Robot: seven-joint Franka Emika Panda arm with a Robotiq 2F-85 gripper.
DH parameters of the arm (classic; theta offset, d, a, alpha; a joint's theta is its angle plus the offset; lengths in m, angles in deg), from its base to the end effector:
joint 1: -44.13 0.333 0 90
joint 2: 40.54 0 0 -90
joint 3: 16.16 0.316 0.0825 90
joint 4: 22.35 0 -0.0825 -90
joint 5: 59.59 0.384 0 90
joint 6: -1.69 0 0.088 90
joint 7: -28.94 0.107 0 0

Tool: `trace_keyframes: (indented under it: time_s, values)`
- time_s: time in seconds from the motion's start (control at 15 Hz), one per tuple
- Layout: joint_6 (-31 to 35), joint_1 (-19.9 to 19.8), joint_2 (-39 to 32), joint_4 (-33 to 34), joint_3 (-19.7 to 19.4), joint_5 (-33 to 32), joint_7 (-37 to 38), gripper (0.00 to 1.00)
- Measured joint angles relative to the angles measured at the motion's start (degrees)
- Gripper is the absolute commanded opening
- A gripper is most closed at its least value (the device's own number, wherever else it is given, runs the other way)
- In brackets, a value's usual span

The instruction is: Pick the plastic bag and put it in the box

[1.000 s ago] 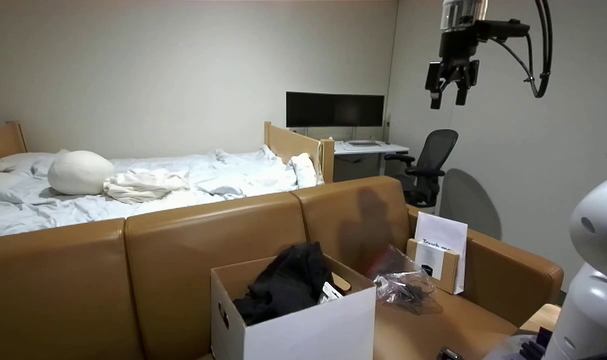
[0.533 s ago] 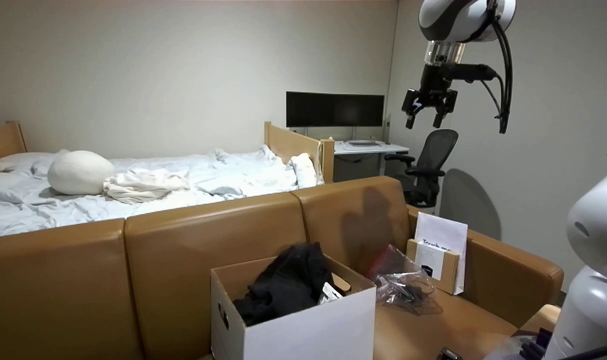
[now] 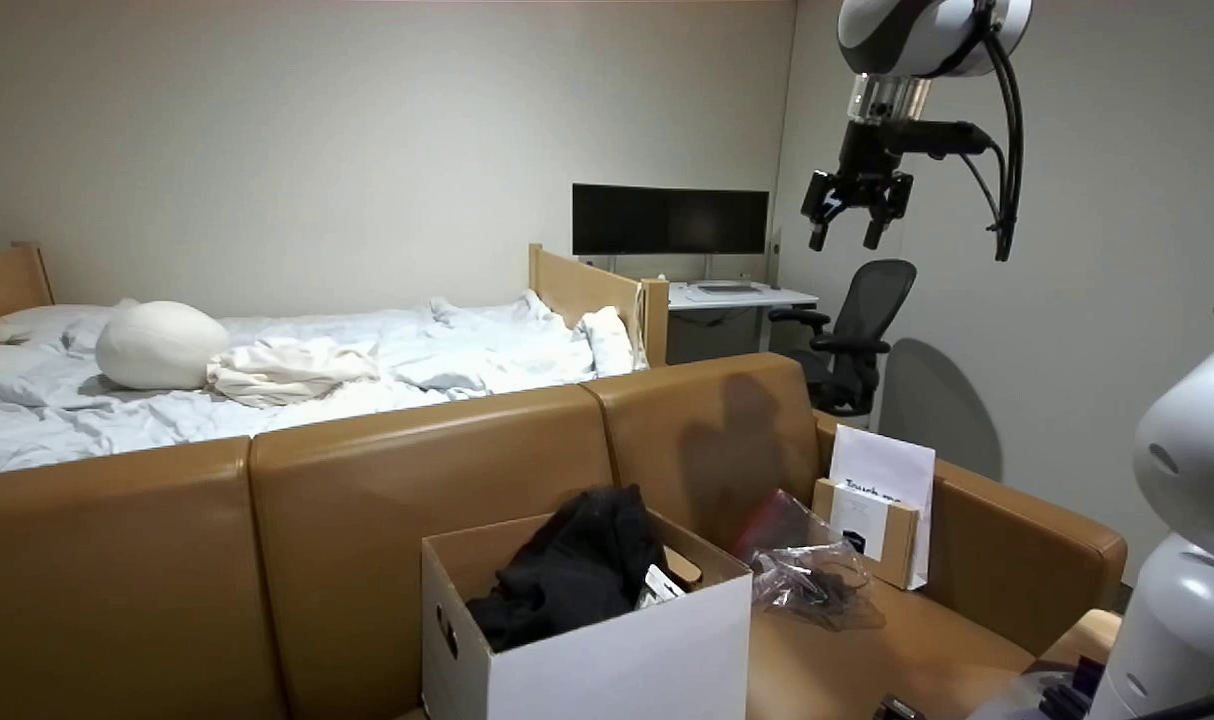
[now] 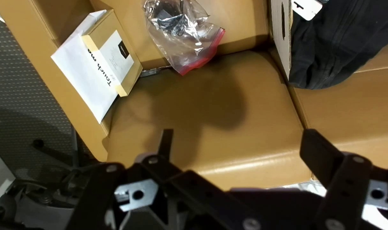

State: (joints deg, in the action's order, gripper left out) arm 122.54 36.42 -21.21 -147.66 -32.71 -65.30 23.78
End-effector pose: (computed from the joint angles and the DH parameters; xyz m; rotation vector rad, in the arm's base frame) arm 0.4313 -0.2132 0.5439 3.0288 -0.4409 0.3705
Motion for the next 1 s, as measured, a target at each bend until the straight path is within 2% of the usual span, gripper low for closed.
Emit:
trace_keyframes:
  time_s: [0.2, 0.47, 0.73, 1.0]
  values:
    - [0.46, -0.41, -5.15, 2.77, -0.57, 1.43, -0.2, 1.0]
    - [-1.45, -1.96, -19.37, 9.55, -3.73, 9.72, -7.72, 1.0]
    - [-1.17, -8.82, -33.17, 16.41, -3.81, 19.2, -13.67, 1.0]
    - [1.13, -16.43, -40.81, 19.25, -2.05, 24.97, -16.49, 1.0]
